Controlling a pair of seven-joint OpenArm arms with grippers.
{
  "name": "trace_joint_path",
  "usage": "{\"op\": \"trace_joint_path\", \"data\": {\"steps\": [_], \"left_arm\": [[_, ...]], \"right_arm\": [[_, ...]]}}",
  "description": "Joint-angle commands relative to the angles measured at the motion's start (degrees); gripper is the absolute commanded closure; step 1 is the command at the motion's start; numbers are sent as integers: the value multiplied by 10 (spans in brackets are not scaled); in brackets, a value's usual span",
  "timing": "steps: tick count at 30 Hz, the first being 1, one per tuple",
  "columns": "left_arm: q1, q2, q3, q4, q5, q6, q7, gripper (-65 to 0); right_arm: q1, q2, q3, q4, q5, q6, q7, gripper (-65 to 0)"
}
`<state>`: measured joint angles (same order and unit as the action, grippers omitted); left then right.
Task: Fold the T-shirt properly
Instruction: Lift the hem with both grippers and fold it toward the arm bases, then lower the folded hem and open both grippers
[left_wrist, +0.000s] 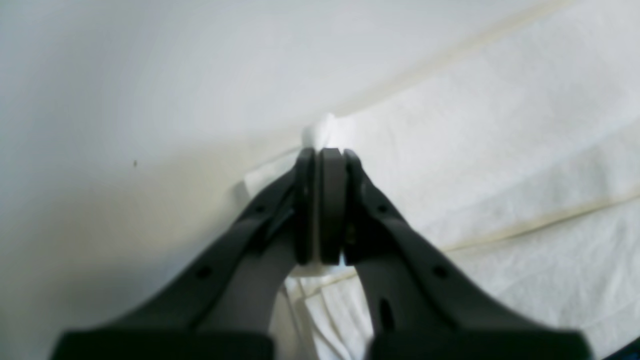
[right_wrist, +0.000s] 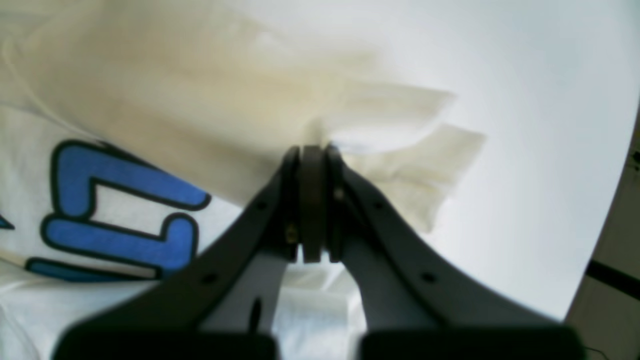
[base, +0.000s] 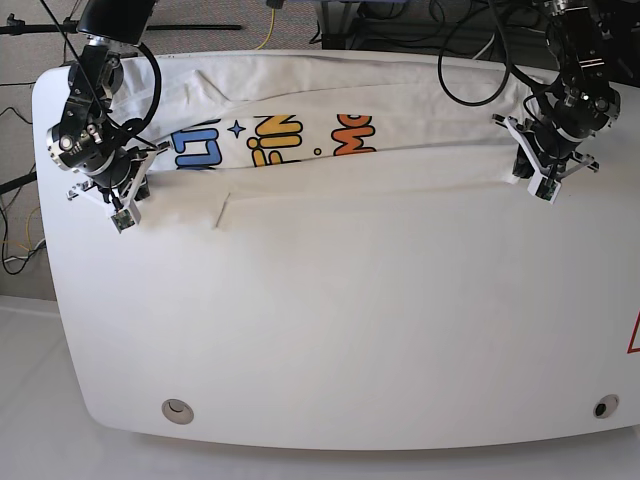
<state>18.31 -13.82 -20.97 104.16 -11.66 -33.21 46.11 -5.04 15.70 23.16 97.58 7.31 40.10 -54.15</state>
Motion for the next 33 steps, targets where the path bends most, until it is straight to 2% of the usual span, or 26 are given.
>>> {"op": "trace_joint_path", "data": {"steps": [1, 9, 18, 23, 27, 33], "left_arm": [[4, -8, -4, 20, -4, 0, -8, 0], [20, -6, 2, 18, -5, -6, -7, 0], [21, -7, 0, 9, -5, -4, -9, 0], [20, -11, 0, 7, -5, -5, -10, -1], [16, -24, 1, 4, -6, -6, -10, -9], [9, -29, 0, 7, -5, -9, -9, -52]], "right_arm": [[3, 4, 1, 19, 2, -1, 11, 0], [-5, -3, 0, 28, 2, -1, 5, -1], [-6, 7, 0, 22, 1, -1, -2, -1], [-6, 7, 0, 20, 0, -1, -5, -27], [-2, 6, -2, 16, 3, -1, -3, -169], [-1, 9, -2, 14, 5, -1, -1, -329]]}}
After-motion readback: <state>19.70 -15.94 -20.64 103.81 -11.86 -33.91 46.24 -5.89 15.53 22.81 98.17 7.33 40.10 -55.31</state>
